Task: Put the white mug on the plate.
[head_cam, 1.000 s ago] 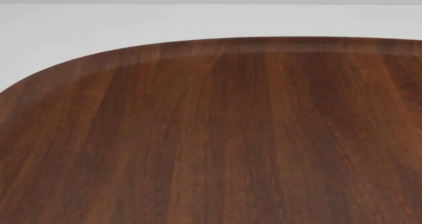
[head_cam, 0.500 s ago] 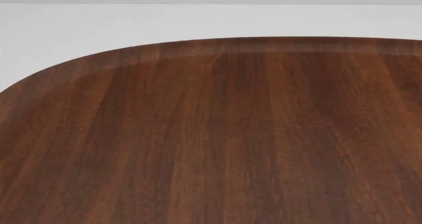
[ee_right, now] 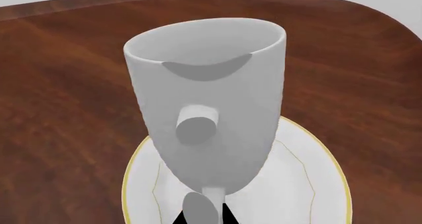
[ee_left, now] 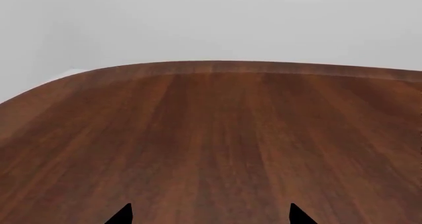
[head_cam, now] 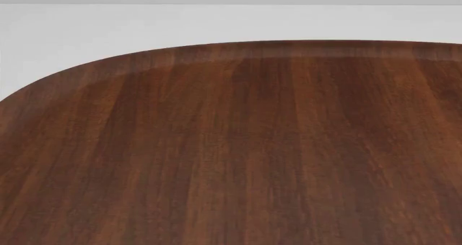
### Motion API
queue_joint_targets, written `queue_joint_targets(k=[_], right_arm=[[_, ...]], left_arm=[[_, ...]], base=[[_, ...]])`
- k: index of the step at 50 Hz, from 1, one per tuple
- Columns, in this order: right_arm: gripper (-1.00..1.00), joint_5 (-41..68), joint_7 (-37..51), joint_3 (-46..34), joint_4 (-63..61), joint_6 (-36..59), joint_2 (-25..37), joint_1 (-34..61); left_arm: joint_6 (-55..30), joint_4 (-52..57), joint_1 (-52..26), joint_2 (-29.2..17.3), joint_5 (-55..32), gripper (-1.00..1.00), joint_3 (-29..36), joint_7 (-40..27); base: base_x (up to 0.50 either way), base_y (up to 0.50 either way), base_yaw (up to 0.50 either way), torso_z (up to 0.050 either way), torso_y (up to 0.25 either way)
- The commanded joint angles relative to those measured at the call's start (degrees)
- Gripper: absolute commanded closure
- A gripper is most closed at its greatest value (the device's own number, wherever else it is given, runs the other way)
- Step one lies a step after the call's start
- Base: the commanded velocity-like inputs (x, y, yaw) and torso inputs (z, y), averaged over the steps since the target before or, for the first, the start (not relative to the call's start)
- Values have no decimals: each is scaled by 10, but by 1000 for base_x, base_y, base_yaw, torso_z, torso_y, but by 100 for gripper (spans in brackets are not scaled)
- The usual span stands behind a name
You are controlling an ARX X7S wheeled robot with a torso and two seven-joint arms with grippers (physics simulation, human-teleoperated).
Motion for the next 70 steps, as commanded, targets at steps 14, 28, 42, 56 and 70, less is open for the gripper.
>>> queue_joint_targets(k=[14, 28, 42, 56, 70], right_arm=[[100, -11, -16, -4, 33, -8, -3, 20], [-100, -13, 13, -9, -33, 20, 3, -2], [-100, -30, 76, -15, -199, 64, 23, -60], [-100, -55, 147, -7, -392, 120, 58, -124], [-100, -65, 177, 0, -496, 155, 82, -152]], left_arm=[[2, 2, -1, -3, -1, -100, 4, -4], [0, 9, 0, -6, -4, -100, 5, -8], [3, 5, -1, -6, -5, -100, 7, -8], [3, 6, -1, -8, -7, -100, 10, -9], [1, 16, -1, -12, -7, -100, 11, -13]], base=[[0, 0, 0, 0, 0], [0, 0, 0, 0, 0], [0, 0, 0, 0, 0], [0, 0, 0, 0, 0], [0, 0, 0, 0, 0]])
